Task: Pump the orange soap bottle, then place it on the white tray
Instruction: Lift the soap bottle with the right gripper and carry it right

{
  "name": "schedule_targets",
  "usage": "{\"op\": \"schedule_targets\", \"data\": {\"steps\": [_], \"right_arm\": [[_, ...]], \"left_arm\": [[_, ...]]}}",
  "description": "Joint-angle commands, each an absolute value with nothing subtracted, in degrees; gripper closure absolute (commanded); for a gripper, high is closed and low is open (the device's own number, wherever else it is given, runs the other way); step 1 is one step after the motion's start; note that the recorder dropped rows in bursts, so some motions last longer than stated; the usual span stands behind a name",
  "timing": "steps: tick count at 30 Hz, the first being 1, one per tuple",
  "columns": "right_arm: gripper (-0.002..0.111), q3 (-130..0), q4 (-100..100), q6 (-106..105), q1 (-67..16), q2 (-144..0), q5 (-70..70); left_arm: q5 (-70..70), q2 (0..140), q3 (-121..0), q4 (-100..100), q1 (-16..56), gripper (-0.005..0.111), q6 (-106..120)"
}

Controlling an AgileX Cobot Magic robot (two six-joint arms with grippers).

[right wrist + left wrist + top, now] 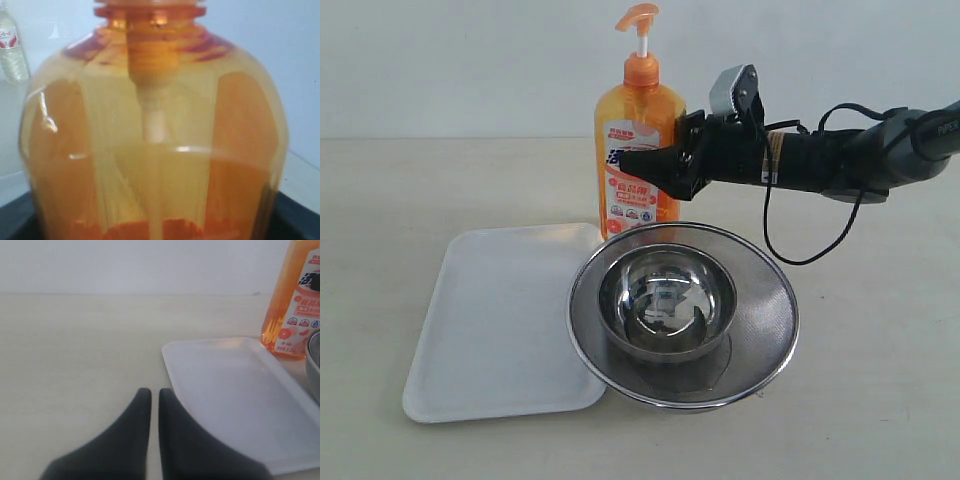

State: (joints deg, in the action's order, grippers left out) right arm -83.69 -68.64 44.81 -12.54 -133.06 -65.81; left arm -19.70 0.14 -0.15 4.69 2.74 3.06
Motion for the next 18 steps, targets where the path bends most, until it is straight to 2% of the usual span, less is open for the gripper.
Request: {"op": "schedule_targets", "data": {"steps": [1, 9, 18], "right_arm": [[0.108, -84.15, -63.83, 45.89, -12.54, -132.61, -67.3], [0.108, -84.05, -65.15, 45.78, -12.54, -127.45, -59.34], [0.108, -83.94, -65.75, 49.58, -12.54, -118.89, -57.38]], "left_arm": [[-19.51, 0.0, 0.0, 5.12, 2.55, 0.102, 3.36], [-19.51, 0.0, 0.0, 5.12, 2.55, 0.102, 3.36], [-19.51, 0.0, 0.0, 5.12, 2.55, 0.102, 3.36]]}}
